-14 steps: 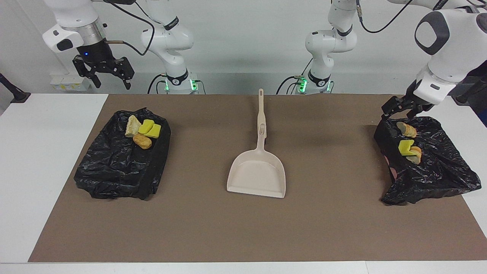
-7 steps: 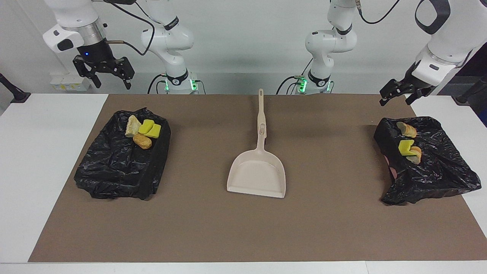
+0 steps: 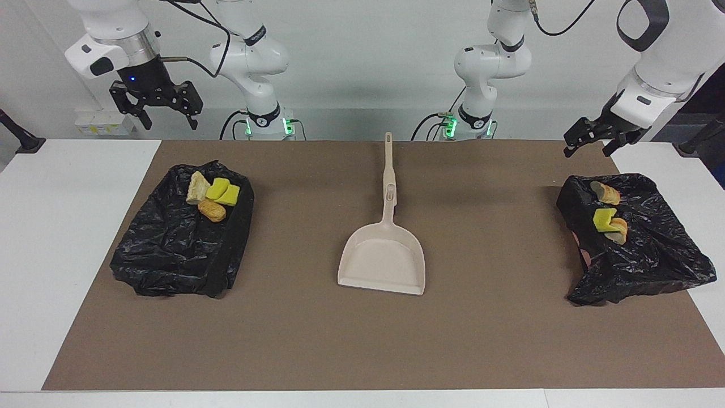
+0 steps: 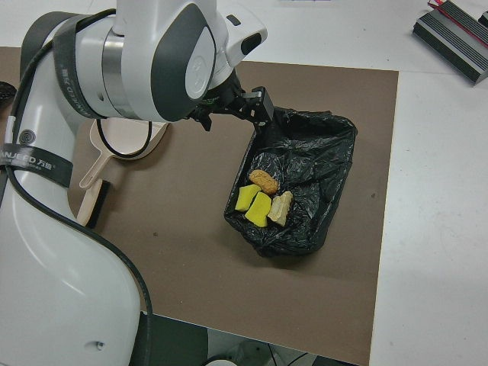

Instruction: Sweep and dump trash in bin

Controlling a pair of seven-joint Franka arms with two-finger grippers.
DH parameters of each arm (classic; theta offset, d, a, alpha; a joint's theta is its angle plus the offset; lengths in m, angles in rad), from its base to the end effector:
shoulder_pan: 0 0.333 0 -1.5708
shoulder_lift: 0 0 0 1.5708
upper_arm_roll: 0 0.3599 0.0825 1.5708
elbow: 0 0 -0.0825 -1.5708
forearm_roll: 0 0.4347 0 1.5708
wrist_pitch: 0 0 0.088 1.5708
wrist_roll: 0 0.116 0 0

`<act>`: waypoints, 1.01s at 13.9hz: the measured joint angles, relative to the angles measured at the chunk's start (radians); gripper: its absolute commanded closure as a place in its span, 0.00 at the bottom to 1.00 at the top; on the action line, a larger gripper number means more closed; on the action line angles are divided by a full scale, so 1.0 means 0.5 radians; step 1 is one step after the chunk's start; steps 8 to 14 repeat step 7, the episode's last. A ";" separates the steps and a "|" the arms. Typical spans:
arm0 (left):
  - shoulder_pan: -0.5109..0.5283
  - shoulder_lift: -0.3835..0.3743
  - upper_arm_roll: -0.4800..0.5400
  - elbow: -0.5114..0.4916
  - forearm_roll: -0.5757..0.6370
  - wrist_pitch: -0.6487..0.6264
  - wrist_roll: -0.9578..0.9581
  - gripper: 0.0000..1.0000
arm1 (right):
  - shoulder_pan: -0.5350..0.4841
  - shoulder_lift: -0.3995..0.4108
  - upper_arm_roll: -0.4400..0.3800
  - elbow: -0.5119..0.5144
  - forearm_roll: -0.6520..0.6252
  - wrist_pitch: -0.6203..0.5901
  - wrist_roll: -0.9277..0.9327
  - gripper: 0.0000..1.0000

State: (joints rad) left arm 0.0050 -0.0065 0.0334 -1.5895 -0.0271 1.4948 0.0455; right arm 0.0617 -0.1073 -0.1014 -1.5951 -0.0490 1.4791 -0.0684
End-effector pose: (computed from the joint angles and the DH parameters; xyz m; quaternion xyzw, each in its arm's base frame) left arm 0.5930 0.0195 0.6474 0.9989 -0.0040 -0.0435 0.0155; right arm 0.5562 -0.0318 0.7009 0.9997 0.0125 -0.0056 0.0187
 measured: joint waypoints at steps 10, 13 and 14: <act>0.000 0.000 0.000 0.000 0.000 0.000 0.001 0.00 | -0.005 -0.001 -0.010 -0.008 0.000 -0.003 0.000 0.00; 0.000 0.000 0.000 0.000 0.000 0.000 0.001 0.00 | -0.005 -0.001 -0.010 -0.008 0.000 -0.003 0.000 0.00; 0.000 0.000 0.000 0.000 0.000 0.000 0.001 0.00 | -0.005 -0.001 -0.010 -0.008 0.000 -0.003 0.000 0.00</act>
